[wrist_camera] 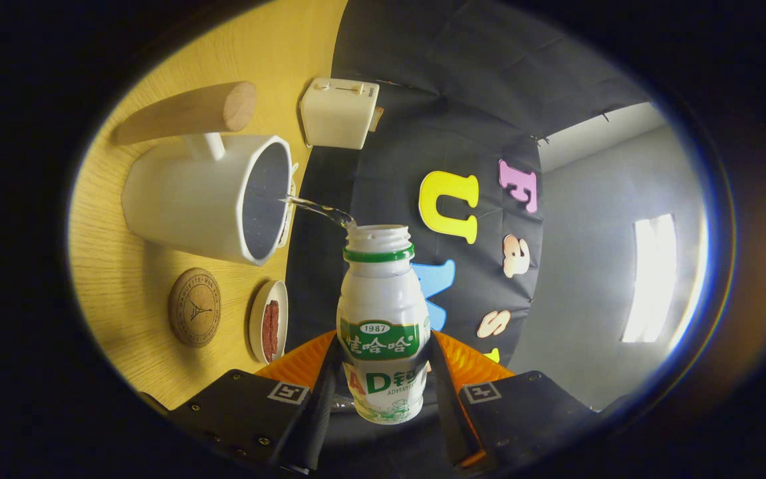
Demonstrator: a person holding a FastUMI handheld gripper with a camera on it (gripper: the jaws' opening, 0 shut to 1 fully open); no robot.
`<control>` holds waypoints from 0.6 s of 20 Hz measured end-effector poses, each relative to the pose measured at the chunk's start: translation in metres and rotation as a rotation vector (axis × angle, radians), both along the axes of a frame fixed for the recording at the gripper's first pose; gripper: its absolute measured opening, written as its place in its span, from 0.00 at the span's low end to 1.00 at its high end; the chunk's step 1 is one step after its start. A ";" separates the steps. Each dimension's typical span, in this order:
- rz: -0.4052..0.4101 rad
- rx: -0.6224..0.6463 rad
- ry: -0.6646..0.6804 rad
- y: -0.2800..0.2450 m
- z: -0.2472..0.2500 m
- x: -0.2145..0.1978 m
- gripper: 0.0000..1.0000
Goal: Take the bottle from table, then pour the juice into the cup, finally place the bottle on the coaster
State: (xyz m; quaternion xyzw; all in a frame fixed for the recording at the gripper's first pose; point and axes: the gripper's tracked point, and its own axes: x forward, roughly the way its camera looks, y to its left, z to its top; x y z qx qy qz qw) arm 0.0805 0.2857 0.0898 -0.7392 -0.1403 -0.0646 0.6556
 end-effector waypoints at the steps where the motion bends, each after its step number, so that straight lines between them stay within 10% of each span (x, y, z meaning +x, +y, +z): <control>1: 0.000 -0.003 -0.002 0.001 0.001 0.000 0.69; 12: -0.010 -0.025 -0.008 0.000 0.003 0.001 0.69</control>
